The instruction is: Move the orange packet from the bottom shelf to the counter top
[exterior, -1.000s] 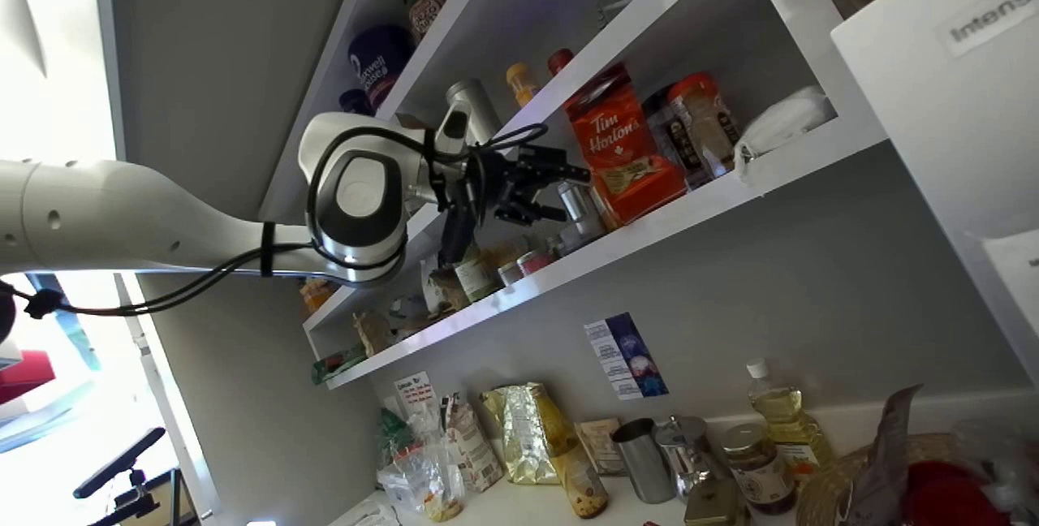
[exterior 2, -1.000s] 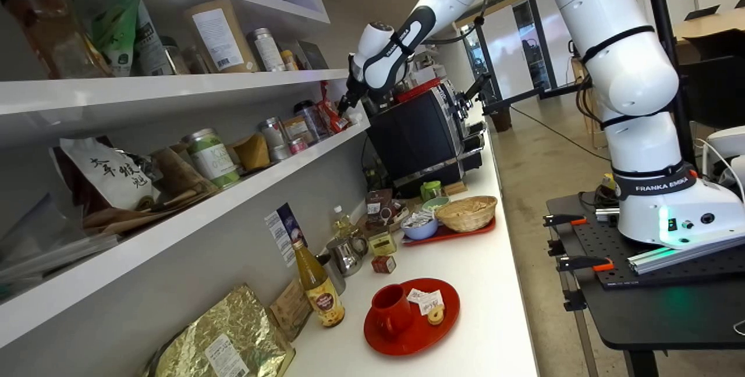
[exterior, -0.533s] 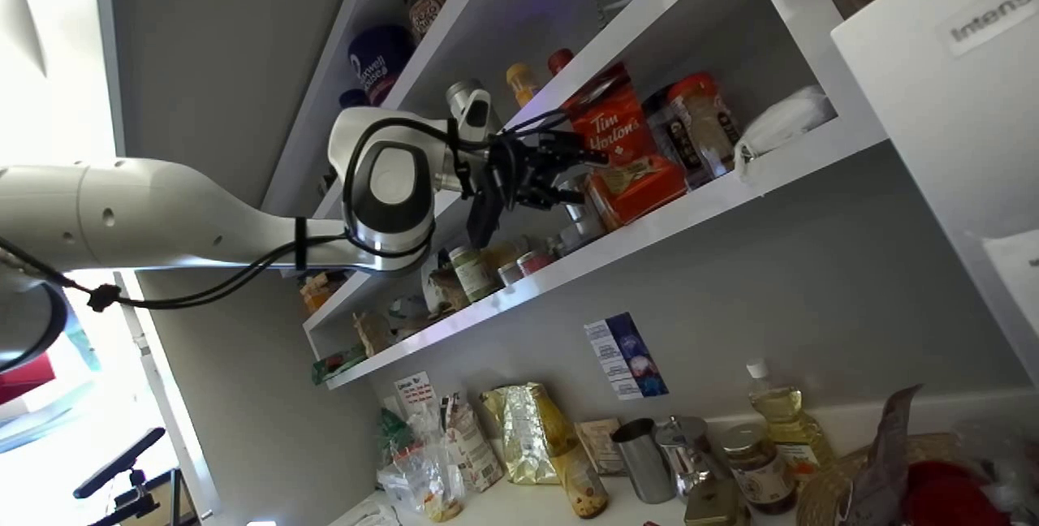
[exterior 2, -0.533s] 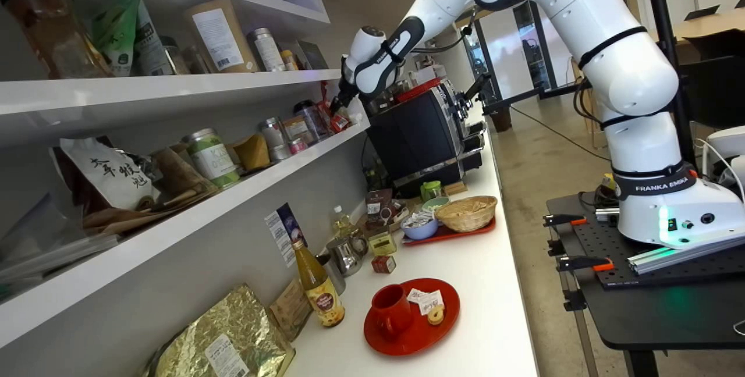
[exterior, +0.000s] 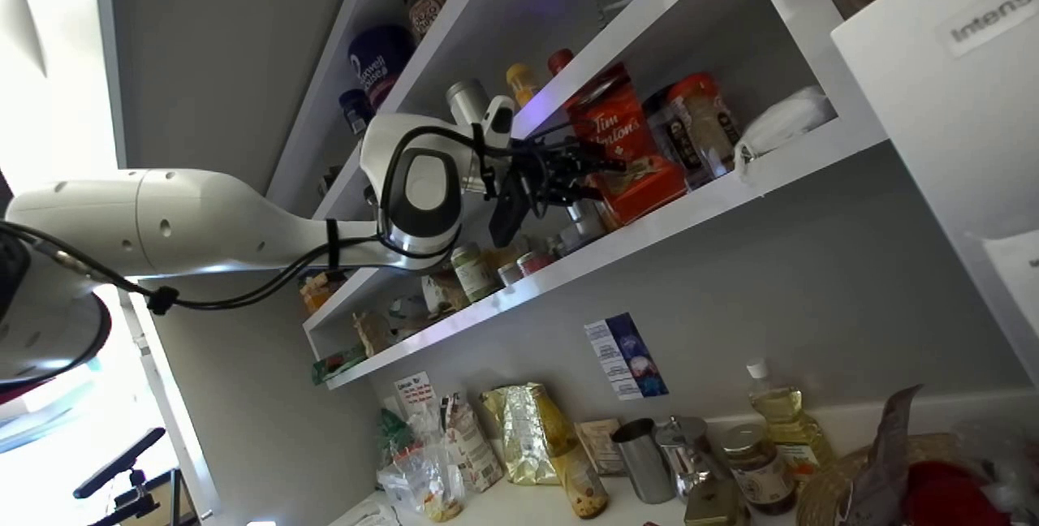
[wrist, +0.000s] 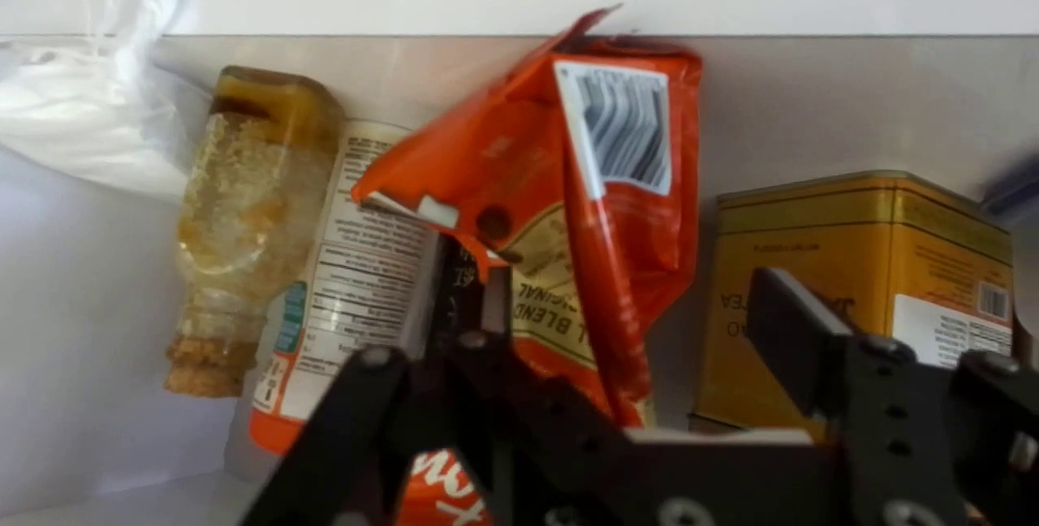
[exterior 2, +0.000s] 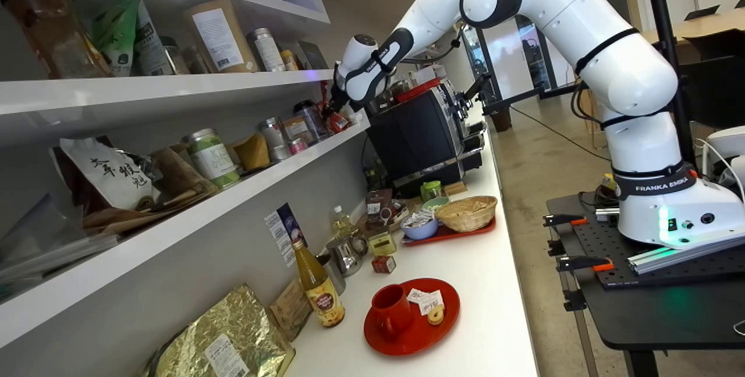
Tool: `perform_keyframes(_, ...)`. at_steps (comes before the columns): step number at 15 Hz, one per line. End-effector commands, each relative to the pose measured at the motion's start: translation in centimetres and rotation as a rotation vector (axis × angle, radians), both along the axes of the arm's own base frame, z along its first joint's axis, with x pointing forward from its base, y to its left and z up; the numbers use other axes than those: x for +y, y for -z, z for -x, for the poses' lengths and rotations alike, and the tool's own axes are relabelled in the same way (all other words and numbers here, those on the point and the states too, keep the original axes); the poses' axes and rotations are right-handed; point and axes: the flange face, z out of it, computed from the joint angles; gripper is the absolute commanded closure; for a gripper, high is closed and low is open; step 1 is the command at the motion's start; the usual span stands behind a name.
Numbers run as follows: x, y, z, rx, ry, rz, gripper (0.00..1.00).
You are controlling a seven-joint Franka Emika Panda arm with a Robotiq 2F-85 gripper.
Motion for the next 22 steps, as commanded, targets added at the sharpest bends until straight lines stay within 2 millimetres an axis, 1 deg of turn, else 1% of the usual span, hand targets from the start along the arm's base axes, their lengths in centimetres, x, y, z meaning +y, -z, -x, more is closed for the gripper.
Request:
perform_keyframes(1,0.2,-0.5,-1.1,-0.020,-0.004,-0.023,0.57)
perform_keyframes(2,0.2,-0.5,-1.1,-0.021,-0.003,-0.024,0.66)
perform_keyframes(4,0.1,-0.5,-0.9,-0.021,0.000,-0.025,0.79)
perform_keyframes(5,-0.1,-0.5,-0.8,-0.019,0.003,-0.027,0.88)
perform_keyframes(7,-0.3,-0.5,-0.4,-0.013,0.011,-0.032,1.00)
perform_keyframes(10,-0.5,-0.4,0.4,-0.012,0.020,-0.004,1.00)
perform_keyframes(11,-0.6,-0.4,0.6,-0.008,0.024,-0.002,0.99)
perform_keyframes(12,-0.7,-0.4,0.9,-0.008,0.031,0.002,1.00)
perform_keyframes(15,-0.3,-0.6,2.6,0.016,0.047,-0.014,0.99)
perform_keyframes(18,2.1,-0.5,4.7,0.045,0.023,-0.041,0.99)
perform_keyframes(20,4.1,-0.5,6.8,0.077,0.006,-0.054,0.99)
perform_keyframes(22,6.8,-0.4,9.1,0.128,-0.027,-0.063,0.99)
